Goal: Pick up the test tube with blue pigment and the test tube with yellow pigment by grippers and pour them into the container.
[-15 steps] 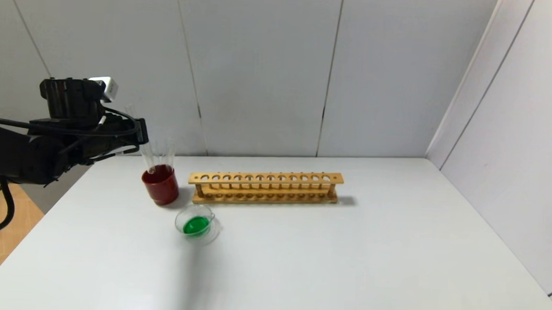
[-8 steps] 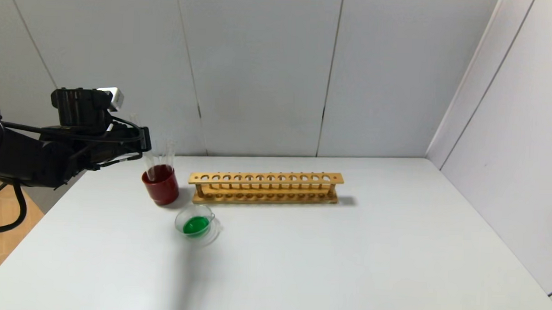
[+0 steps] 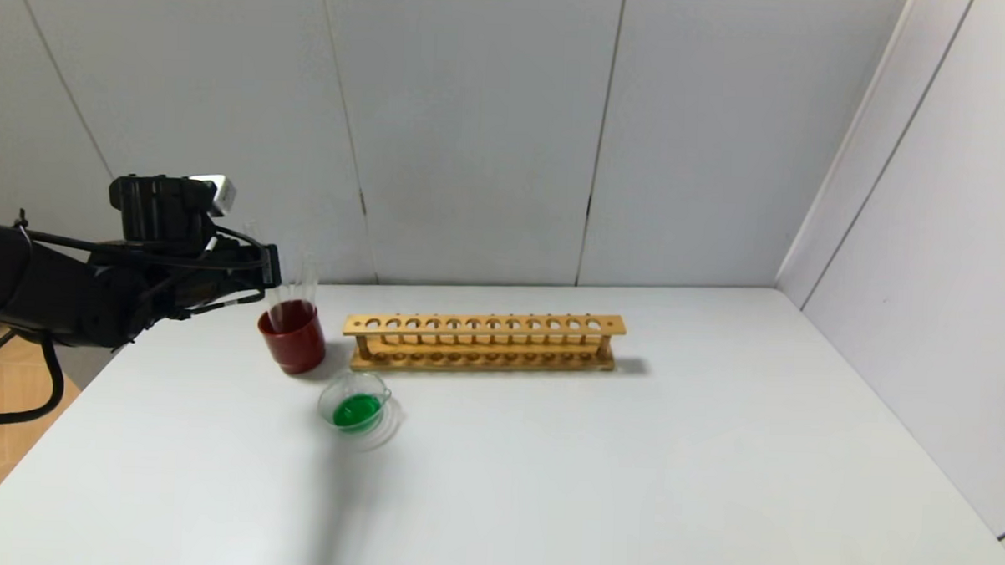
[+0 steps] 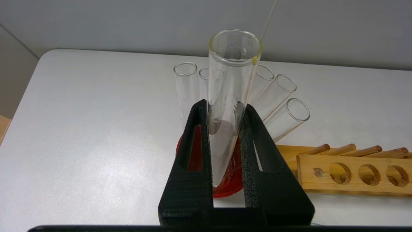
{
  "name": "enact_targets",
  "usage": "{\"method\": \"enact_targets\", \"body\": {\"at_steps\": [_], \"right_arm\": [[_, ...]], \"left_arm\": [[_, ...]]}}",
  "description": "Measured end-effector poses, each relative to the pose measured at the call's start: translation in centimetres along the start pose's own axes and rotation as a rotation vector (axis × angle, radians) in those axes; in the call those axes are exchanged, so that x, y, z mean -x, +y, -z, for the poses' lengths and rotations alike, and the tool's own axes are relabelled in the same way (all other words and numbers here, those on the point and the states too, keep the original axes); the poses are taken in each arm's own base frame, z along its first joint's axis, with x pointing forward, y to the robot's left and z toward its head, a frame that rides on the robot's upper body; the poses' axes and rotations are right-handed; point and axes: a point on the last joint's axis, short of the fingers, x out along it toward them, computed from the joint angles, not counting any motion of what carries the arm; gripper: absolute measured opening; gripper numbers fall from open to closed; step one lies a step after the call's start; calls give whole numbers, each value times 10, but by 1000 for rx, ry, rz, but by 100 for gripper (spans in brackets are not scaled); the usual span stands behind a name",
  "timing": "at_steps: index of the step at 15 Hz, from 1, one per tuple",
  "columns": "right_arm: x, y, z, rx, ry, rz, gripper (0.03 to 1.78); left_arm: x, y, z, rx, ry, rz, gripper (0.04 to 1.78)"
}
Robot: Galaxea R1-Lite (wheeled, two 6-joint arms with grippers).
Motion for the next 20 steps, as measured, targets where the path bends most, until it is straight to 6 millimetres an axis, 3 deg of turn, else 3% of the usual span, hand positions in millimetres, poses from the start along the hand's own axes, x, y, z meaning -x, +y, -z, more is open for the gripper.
{"method": "enact_targets", "body": {"at_steps": [4, 9, 11, 13, 15, 17, 20], "right_arm": [[0, 0, 0, 0, 0, 0, 175], [0, 0, 0, 0, 0, 0, 175], [0, 0, 0, 0, 0, 0, 175], [0, 0, 0, 0, 0, 0, 175], [0, 0, 0, 0, 0, 0, 175], [0, 0, 0, 0, 0, 1, 175], [0, 0, 0, 0, 0, 0, 175]], "left_arm": [[-2, 0, 2, -1, 6, -1, 54], [5, -3, -4, -2, -12, 8, 135], [20, -5, -15, -1, -49, 16, 158], [51, -9, -35, 1, -122, 34, 171], [97, -13, -60, 0, -214, 57, 175], [150, -14, -81, 0, -283, 67, 175], [234, -9, -94, 7, -356, 69, 175]]}}
